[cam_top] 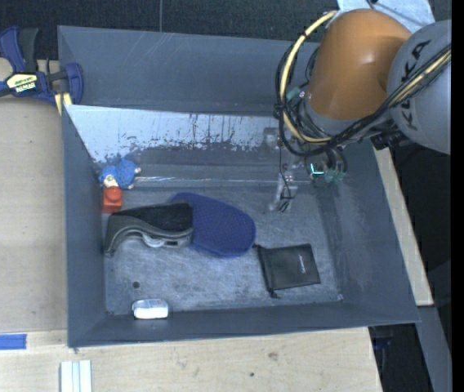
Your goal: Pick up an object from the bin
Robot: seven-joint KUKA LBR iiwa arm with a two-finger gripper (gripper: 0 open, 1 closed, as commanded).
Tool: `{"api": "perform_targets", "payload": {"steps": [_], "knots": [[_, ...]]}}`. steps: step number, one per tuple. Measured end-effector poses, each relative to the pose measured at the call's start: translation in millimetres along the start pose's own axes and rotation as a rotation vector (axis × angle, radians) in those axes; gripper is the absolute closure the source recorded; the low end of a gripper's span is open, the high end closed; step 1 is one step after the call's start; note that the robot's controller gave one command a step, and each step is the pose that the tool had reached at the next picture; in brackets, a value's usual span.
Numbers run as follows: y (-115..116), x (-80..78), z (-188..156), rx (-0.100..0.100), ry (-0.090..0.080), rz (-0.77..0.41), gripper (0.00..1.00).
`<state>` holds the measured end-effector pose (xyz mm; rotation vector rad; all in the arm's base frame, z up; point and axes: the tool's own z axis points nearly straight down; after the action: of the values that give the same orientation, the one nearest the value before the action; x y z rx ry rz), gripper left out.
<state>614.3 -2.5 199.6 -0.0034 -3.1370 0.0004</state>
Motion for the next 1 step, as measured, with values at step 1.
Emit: {"api": "perform_targets", "payload": {"steps": [1], "knots": [[28.9, 26.7, 123.3, 0.0, 0.0, -0.017, 0.0]]}}
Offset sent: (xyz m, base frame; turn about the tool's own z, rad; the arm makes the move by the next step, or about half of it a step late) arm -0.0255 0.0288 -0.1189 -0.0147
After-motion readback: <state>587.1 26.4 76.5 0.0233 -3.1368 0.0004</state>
